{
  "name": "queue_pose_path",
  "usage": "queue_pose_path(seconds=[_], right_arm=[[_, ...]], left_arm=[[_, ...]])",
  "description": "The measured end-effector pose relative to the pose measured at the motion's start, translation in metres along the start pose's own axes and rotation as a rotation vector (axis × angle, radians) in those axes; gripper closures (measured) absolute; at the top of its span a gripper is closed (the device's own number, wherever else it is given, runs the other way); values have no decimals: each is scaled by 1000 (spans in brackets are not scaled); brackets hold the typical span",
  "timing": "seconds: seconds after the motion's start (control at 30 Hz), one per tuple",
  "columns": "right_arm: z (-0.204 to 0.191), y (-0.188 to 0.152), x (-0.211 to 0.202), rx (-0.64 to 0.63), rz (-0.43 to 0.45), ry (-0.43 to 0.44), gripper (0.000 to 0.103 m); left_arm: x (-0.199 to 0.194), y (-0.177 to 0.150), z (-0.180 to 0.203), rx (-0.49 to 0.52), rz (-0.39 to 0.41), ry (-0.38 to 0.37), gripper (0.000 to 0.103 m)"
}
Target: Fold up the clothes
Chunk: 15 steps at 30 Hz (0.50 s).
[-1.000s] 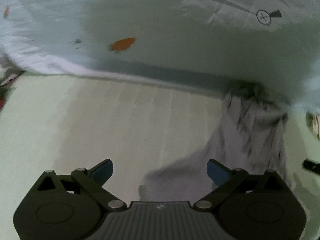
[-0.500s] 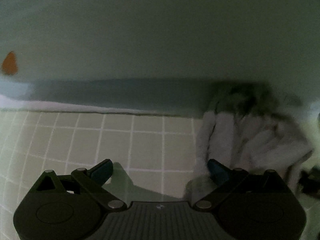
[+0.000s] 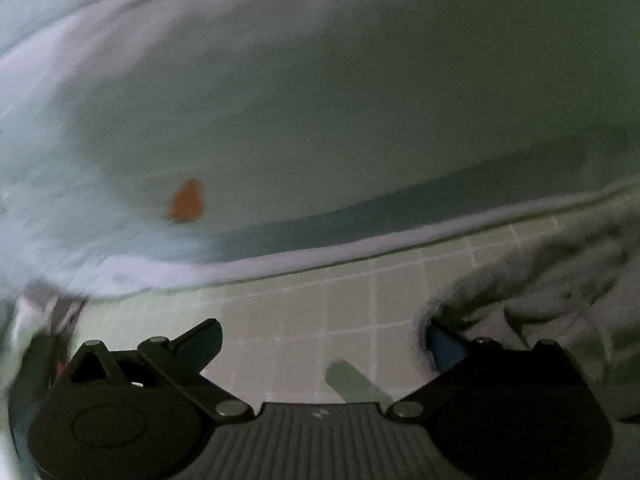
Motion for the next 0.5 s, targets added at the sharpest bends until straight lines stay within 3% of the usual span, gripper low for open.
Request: queue_pose_path(seconds=[0.27, 0.5], right_arm=[[11, 1, -86, -38, 267, -71, 3], [26, -20, -165, -20, 431, -76, 3]], left_arm=[[-87, -9, -49, -209, 186, 5, 0], [-141, -40, -100, -359, 235, -64, 0]])
Point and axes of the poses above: each gripper's, at about its wrist camera, not at the fingertips, and x roughly the way its jaws point, z to its right, y to its top, the point moved 3 cm from there along x, roughly the way its jaws point, and after that the axes turned 2 degrees about x, right-handed, at the moved point
